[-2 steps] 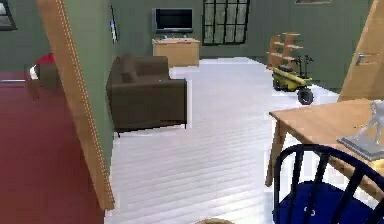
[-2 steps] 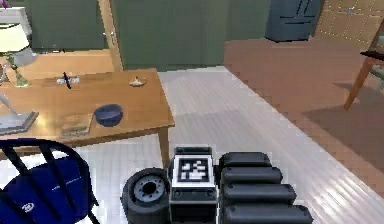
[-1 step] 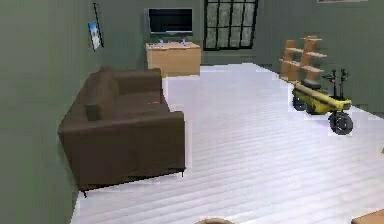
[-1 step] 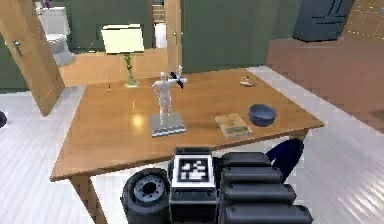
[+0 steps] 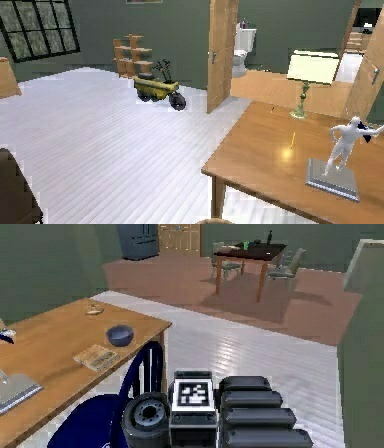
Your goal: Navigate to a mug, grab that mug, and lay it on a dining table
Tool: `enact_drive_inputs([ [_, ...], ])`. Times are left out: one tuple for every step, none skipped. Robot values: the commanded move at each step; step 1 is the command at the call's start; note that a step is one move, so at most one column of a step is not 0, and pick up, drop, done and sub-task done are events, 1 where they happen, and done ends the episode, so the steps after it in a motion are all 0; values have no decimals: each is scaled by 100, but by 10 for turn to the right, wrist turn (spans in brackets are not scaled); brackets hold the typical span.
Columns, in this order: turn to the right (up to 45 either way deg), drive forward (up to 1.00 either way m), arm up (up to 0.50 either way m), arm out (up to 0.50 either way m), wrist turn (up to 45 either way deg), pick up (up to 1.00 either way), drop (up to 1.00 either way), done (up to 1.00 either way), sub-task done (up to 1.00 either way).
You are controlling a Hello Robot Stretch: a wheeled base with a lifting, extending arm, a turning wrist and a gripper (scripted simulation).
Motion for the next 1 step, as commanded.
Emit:
enact_drive_inputs([
  [30,0,0,0,0,0,0,0,0],
])
